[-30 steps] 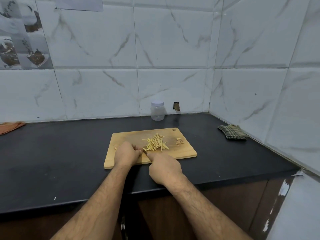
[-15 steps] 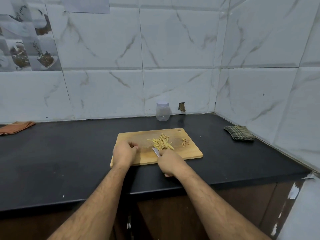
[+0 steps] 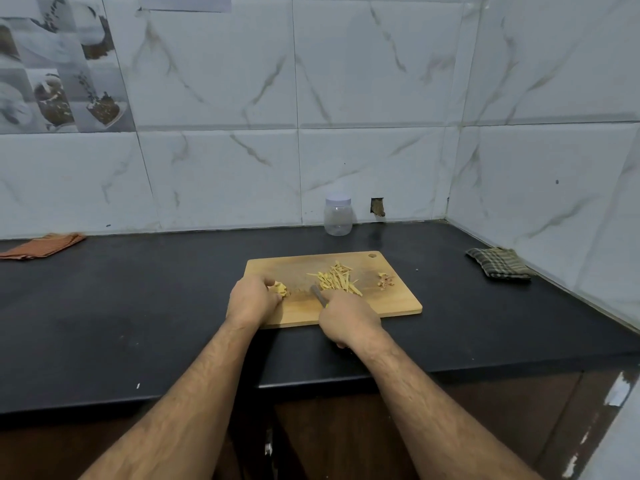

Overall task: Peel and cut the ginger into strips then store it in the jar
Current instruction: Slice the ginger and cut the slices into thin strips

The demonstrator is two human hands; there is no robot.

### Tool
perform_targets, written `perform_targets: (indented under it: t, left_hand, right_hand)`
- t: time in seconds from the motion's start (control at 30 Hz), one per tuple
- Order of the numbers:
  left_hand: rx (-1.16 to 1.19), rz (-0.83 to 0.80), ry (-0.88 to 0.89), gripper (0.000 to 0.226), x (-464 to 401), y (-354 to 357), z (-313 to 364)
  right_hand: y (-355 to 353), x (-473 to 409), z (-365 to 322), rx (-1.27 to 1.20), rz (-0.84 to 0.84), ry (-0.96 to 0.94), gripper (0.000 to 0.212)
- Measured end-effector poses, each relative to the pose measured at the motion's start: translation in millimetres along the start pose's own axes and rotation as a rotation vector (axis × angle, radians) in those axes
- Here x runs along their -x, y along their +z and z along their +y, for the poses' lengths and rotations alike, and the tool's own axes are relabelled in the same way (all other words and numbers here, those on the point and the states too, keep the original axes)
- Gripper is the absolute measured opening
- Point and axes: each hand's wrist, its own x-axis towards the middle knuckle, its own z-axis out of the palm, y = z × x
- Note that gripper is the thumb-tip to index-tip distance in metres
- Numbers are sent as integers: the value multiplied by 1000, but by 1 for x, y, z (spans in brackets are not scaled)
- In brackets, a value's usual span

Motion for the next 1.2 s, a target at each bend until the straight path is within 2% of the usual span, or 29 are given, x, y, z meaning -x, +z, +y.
perform_targets:
  t: [0.17, 0.3, 0.4, 0.6, 0.73, 0.87, 1.0, 1.1, 1.2]
  left_hand:
    - [-47, -41, 22, 38, -9, -7, 3]
    - [-149, -101, 21, 22, -14, -9, 9]
    - [-152, -118, -2, 19, -17, -9, 13]
    - [33, -92, -58, 30, -17, -12, 13]
    - [139, -20, -68, 21, -15, -12, 10]
    - [363, 30, -118, 10, -13, -17, 9]
    - [588, -80, -177, 5, -6, -24, 20]
    - [595, -174, -186, 6, 5, -21, 31]
    - [503, -281, -179, 8, 14, -12, 37]
  right_hand:
    - [6, -2, 4, -6, 38, -7, 62]
    - [6, -2, 5, 18, 63, -22, 61]
    - [7, -2, 6, 28, 76, -28, 61]
    - [8, -4, 7, 37, 87, -35, 60]
    - [8, -2, 6, 37, 89, -43, 61]
    - [6, 1, 7, 28, 85, -48, 61]
    - [5, 5, 7, 0, 79, -40, 59]
    - [4, 7, 7, -27, 83, -37, 57]
    - [1, 10, 10, -18, 83, -36, 59]
